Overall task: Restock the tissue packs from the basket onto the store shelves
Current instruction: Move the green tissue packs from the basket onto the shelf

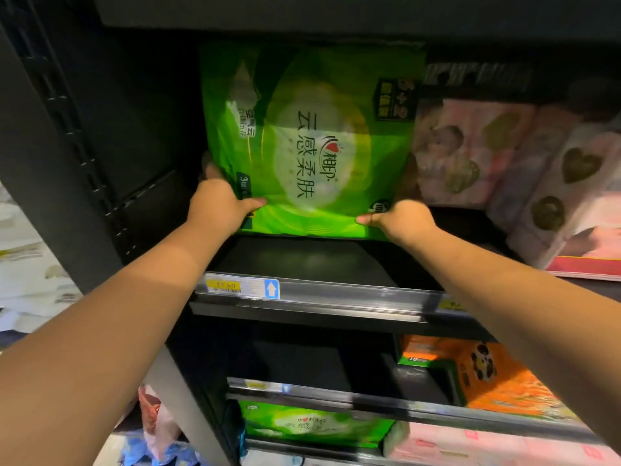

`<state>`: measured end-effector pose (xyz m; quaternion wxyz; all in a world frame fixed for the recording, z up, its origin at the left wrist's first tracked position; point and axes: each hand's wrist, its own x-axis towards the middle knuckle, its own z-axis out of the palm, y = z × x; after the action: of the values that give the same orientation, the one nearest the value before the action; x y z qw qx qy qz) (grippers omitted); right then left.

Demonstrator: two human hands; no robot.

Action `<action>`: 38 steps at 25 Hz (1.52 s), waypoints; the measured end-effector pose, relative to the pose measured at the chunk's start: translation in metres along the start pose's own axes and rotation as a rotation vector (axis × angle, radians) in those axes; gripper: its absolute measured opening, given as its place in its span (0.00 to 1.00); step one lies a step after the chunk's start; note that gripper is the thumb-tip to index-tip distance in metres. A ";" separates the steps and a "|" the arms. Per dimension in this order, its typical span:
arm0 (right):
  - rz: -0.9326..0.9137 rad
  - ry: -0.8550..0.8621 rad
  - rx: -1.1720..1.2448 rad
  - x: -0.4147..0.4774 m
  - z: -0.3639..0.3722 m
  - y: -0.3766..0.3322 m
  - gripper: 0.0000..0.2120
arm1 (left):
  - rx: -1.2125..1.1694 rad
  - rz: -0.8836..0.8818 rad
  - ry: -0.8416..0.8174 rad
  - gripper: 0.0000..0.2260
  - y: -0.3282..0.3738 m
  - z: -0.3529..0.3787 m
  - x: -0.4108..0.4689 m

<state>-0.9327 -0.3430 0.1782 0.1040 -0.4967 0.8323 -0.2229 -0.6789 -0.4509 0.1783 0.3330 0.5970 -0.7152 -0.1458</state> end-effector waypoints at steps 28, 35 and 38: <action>-0.188 0.156 0.143 0.055 0.012 0.005 0.63 | 0.673 0.475 -0.057 0.54 0.044 0.042 0.012; -0.303 0.089 0.241 0.074 0.002 0.029 0.58 | 0.813 0.888 0.003 0.53 0.079 0.058 -0.004; -0.370 0.069 0.047 0.077 -0.016 0.039 0.60 | 0.918 0.941 -0.056 0.50 0.113 0.079 -0.005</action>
<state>-1.0070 -0.3903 0.1770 0.0440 -0.6309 0.7243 -0.2747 -0.8150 -0.4330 0.1873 0.0537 0.2979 -0.8978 0.3199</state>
